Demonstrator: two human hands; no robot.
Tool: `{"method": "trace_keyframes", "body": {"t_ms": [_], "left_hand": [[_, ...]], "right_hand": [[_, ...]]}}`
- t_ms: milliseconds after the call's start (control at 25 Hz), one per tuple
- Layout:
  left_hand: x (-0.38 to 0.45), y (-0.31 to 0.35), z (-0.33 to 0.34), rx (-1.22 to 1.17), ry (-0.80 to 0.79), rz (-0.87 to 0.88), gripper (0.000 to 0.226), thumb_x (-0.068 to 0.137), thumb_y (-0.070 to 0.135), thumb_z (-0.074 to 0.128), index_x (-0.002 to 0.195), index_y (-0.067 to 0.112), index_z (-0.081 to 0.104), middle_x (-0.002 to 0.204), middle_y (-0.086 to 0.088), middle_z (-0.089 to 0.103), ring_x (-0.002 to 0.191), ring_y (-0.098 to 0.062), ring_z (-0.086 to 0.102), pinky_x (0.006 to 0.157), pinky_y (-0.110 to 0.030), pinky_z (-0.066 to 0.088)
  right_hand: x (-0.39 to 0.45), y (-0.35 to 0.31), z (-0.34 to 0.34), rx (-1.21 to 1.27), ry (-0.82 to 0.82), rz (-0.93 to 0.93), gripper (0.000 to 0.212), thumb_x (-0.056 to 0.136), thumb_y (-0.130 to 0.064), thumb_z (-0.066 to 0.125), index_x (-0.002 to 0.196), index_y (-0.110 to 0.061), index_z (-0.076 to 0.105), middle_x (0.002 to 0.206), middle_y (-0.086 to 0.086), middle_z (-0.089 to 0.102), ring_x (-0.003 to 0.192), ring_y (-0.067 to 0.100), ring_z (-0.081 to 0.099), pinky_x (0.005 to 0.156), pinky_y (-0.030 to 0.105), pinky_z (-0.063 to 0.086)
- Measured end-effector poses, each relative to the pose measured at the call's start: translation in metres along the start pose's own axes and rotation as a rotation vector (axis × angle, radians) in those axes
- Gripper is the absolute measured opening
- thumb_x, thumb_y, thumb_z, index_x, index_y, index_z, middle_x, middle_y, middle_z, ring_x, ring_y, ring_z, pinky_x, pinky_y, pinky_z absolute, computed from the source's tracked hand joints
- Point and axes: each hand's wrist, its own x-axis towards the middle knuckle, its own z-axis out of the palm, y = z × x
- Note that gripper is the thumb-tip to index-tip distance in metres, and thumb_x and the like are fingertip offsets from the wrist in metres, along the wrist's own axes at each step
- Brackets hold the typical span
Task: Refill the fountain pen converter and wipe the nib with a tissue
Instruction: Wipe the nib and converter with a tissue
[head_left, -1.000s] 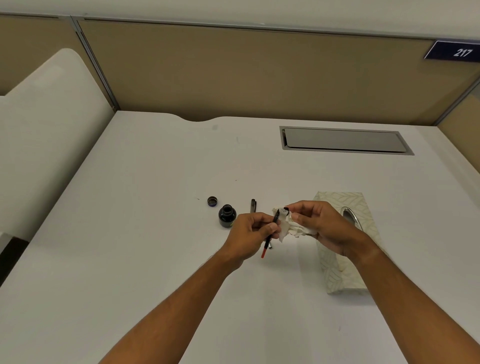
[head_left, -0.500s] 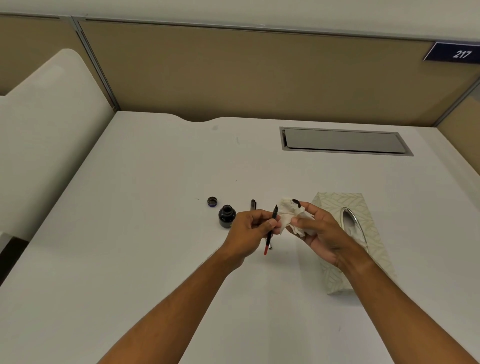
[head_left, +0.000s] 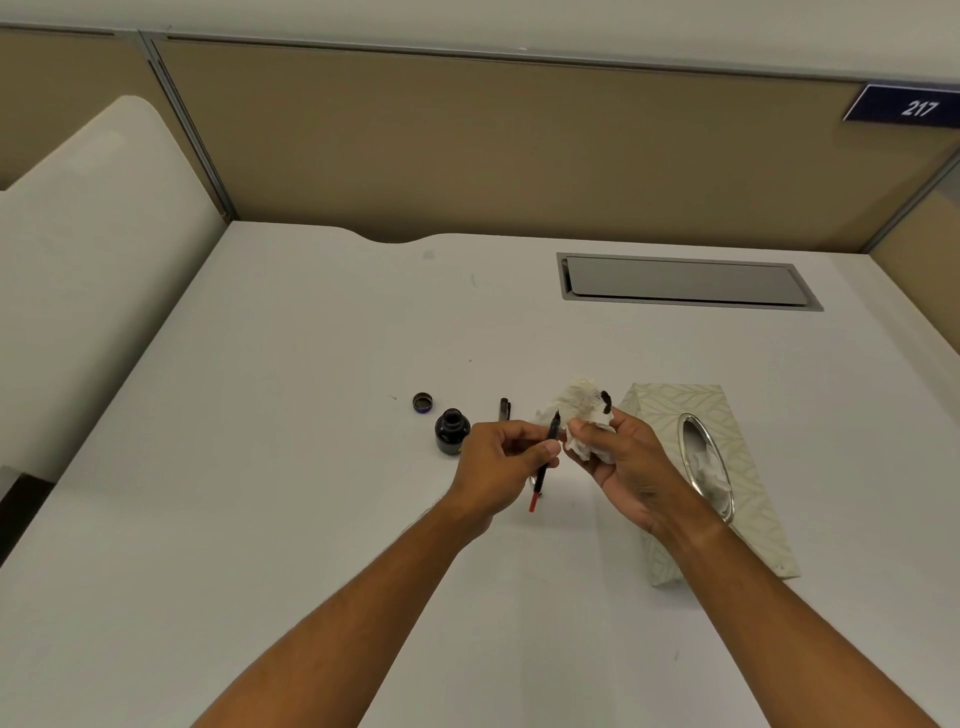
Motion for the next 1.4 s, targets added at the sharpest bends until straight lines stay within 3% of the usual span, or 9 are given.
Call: {"method": "trace_keyframes", "body": {"t_ms": [240, 360, 440, 560, 640, 760, 920, 1120, 1400], "left_hand": [[0.002, -0.002, -0.002, 0.021, 0.035, 0.005, 0.018, 0.084, 0.011, 0.073, 0.082, 0.029, 0.076, 0.078, -0.001, 0.078, 0.077, -0.016, 0.075, 0.077, -0.030, 0.060], [0.002, -0.004, -0.002, 0.020, 0.042, -0.012, 0.011, 0.085, 0.011, 0.072, 0.090, 0.020, 0.076, 0.081, -0.003, 0.077, 0.078, -0.016, 0.075, 0.078, -0.031, 0.060], [0.003, -0.004, -0.005, -0.020, 0.053, -0.013, 0.010, 0.086, 0.010, 0.071, 0.093, 0.015, 0.076, 0.080, -0.005, 0.076, 0.078, -0.016, 0.075, 0.075, -0.028, 0.060], [0.004, -0.004, -0.010, -0.035, 0.070, -0.008, 0.009, 0.086, 0.009, 0.071, 0.092, 0.014, 0.075, 0.079, -0.006, 0.076, 0.076, -0.016, 0.074, 0.071, -0.023, 0.058], [0.004, -0.003, -0.009, -0.026, 0.061, -0.002, 0.010, 0.086, 0.008, 0.071, 0.092, 0.014, 0.075, 0.079, -0.006, 0.076, 0.076, -0.015, 0.074, 0.072, -0.022, 0.058], [0.004, -0.003, -0.007, 0.012, 0.037, 0.015, 0.010, 0.085, 0.009, 0.071, 0.091, 0.015, 0.075, 0.080, -0.005, 0.077, 0.078, -0.016, 0.075, 0.076, -0.023, 0.058], [0.004, -0.003, -0.008, 0.093, 0.014, 0.019, 0.009, 0.084, 0.011, 0.073, 0.090, 0.017, 0.075, 0.079, -0.001, 0.077, 0.077, -0.012, 0.075, 0.072, -0.018, 0.057], [0.004, -0.005, -0.004, 0.199, 0.013, 0.007, 0.012, 0.082, 0.016, 0.075, 0.094, 0.018, 0.077, 0.080, 0.007, 0.076, 0.077, -0.009, 0.074, 0.075, -0.023, 0.059], [0.004, -0.007, -0.006, 0.188, 0.004, -0.003, 0.014, 0.083, 0.011, 0.073, 0.094, 0.017, 0.078, 0.086, 0.000, 0.077, 0.082, -0.012, 0.073, 0.081, -0.028, 0.058]], "right_hand": [[-0.002, 0.002, 0.002, -0.027, -0.012, 0.068, 0.031, 0.089, 0.002, 0.060, 0.078, -0.019, 0.080, 0.081, 0.003, 0.075, 0.080, 0.013, 0.071, 0.069, 0.025, 0.058], [-0.003, -0.001, -0.002, -0.078, 0.018, 0.012, 0.036, 0.087, 0.008, 0.058, 0.092, -0.022, 0.076, 0.083, 0.004, 0.075, 0.078, 0.015, 0.071, 0.068, 0.027, 0.058], [-0.003, -0.003, -0.009, -0.262, 0.106, -0.075, 0.043, 0.082, 0.013, 0.061, 0.102, -0.023, 0.072, 0.090, 0.005, 0.074, 0.076, 0.016, 0.070, 0.065, 0.027, 0.058], [-0.002, -0.004, -0.016, -0.737, 0.169, -0.192, 0.041, 0.079, 0.009, 0.064, 0.091, -0.028, 0.078, 0.093, -0.002, 0.076, 0.077, 0.010, 0.071, 0.062, 0.018, 0.056], [-0.001, -0.006, -0.016, -0.937, 0.140, -0.180, 0.027, 0.076, -0.006, 0.068, 0.093, -0.024, 0.079, 0.093, -0.010, 0.073, 0.085, 0.003, 0.068, 0.066, 0.012, 0.050], [0.000, -0.009, -0.018, -1.019, 0.004, -0.088, 0.033, 0.070, -0.020, 0.061, 0.097, -0.016, 0.078, 0.097, -0.012, 0.064, 0.098, 0.004, 0.061, 0.074, 0.017, 0.043], [-0.003, -0.011, -0.011, -1.241, -0.037, -0.284, 0.030, 0.083, 0.001, 0.058, 0.101, -0.015, 0.076, 0.096, -0.013, 0.062, 0.091, -0.001, 0.059, 0.073, 0.007, 0.040], [-0.004, -0.017, -0.001, -1.121, -0.002, -0.379, 0.027, 0.077, 0.001, 0.069, 0.095, -0.020, 0.071, 0.088, -0.012, 0.073, 0.083, -0.004, 0.068, 0.068, 0.004, 0.047], [-0.004, -0.018, -0.001, -1.028, 0.087, -0.348, 0.020, 0.072, -0.010, 0.082, 0.078, -0.028, 0.075, 0.065, -0.026, 0.068, 0.060, -0.013, 0.059, 0.053, 0.004, 0.040]]}}
